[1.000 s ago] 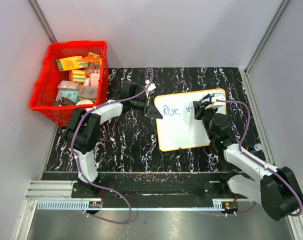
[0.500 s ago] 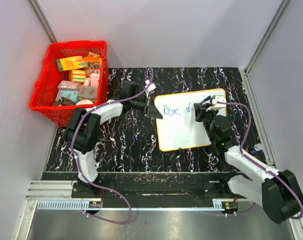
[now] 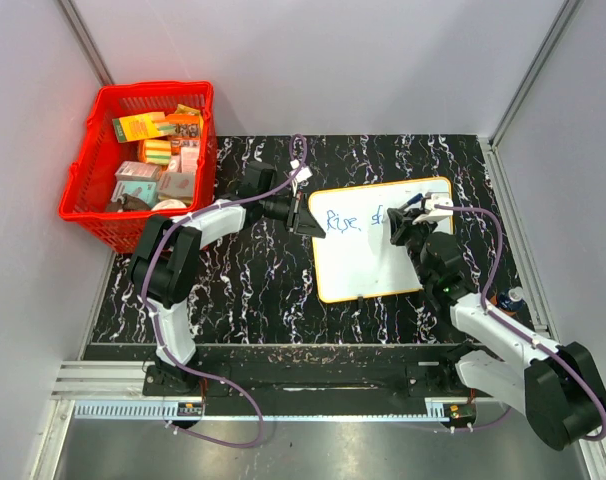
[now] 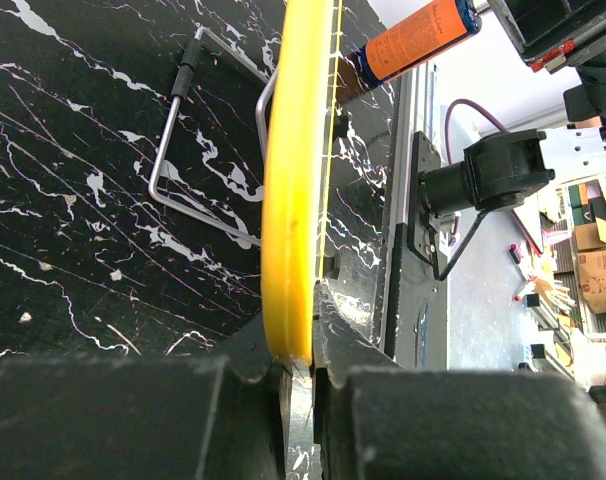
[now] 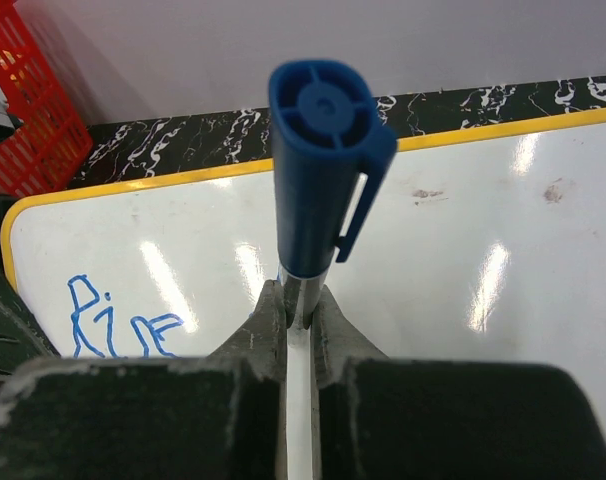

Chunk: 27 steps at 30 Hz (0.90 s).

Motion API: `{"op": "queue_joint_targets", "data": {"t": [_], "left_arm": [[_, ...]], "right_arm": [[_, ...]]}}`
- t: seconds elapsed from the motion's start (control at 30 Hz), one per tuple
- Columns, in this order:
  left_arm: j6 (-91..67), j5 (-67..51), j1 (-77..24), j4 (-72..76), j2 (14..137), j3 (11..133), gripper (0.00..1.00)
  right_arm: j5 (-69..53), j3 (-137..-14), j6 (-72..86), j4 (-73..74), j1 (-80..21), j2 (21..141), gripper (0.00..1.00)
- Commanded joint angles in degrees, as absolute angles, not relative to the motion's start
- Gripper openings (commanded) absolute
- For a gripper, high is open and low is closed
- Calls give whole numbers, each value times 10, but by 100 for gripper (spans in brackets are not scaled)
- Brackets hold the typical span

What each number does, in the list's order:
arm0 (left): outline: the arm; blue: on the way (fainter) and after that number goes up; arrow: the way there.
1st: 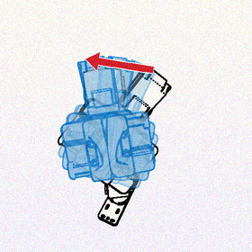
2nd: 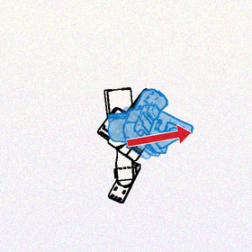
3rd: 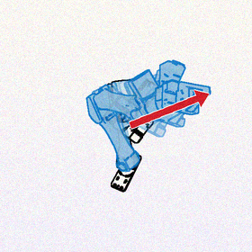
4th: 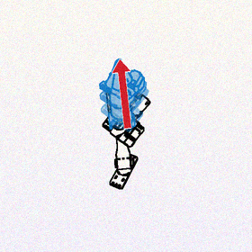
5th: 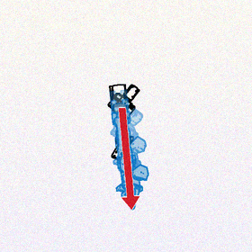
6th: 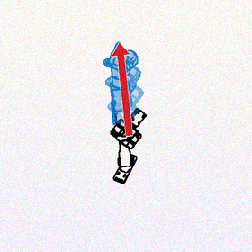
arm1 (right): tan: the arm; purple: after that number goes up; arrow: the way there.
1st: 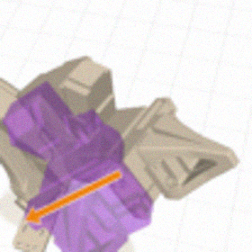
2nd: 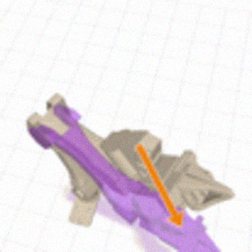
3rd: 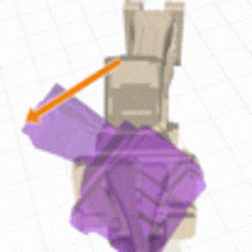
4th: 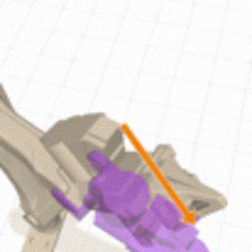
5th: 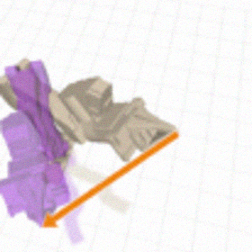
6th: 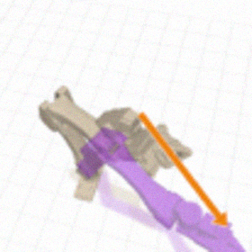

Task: Write a sentence on the whiteboard

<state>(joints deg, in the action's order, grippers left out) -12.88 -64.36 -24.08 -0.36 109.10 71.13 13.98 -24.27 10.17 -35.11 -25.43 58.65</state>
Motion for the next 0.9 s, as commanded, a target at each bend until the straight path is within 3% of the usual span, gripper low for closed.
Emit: {"op": "queue_joint_targets", "data": {"t": [0.0, 0.87], "left_arm": [[-13, -577, -264, -36, 1121, 698, 0], [-11, -580, -263, -37, 1121, 698, 0]], "right_arm": [[139, -248, 102, -367, -250, 563, 0], [158, -268, 87, -398, -250, 613, 0]]}}
